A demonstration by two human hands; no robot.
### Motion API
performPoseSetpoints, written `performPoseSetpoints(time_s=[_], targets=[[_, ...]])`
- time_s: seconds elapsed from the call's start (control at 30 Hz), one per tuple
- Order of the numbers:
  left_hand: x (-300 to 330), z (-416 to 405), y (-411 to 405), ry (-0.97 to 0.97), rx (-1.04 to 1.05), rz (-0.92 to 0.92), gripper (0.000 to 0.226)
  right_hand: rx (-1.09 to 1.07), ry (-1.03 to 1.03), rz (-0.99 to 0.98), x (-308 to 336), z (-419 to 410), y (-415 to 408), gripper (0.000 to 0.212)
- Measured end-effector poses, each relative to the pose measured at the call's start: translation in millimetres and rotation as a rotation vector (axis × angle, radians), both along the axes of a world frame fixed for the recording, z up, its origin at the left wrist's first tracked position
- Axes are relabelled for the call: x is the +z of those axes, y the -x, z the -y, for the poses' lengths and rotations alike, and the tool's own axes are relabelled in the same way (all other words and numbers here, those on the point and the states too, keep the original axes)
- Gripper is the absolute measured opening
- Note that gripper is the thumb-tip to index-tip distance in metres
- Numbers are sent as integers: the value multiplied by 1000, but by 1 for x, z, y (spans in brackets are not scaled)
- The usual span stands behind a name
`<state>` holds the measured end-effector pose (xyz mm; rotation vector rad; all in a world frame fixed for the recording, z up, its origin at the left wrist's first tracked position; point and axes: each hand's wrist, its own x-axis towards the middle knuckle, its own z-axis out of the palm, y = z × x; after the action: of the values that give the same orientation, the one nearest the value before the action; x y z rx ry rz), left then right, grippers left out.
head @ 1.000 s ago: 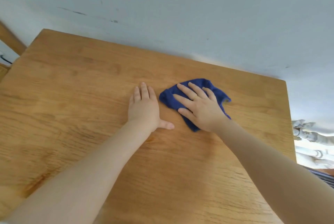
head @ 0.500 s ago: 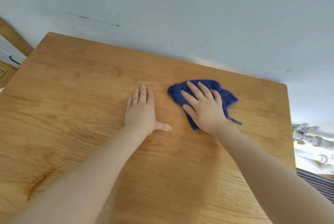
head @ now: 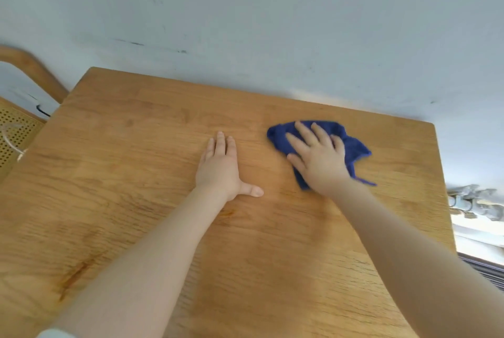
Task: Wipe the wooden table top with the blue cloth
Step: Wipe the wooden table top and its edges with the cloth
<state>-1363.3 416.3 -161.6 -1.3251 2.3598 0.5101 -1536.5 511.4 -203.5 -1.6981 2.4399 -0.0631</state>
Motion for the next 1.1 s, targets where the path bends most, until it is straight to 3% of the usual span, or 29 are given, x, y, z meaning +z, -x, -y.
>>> performPoseSetpoints(time_s=[0.13,0.4,0.63,0.73,0.87,1.0,1.1], targets=[[2,0,0,22,2,-17,137,122,-15,60,9,-24,-13,67],[-12,2,-6,57,-38,-64,135,-240,5,10,-2,24,41,43],[-2,1,-8,42,-74,-29,134,-159,-58,22,10,-28,-23,44],[6,3,1,17,-92,42,136,-144,-41,58,14,-41,-27,59],[16,7,23,-69,-111,94,124,-307,-25,23,2,-18,17,43],[15,-6,39,-86,-312,-110,113,-441,-24,74,4,0,42,42],[13,-17,44,-148,-462,-90,121,-449,-27,79,7,-16,18,42]])
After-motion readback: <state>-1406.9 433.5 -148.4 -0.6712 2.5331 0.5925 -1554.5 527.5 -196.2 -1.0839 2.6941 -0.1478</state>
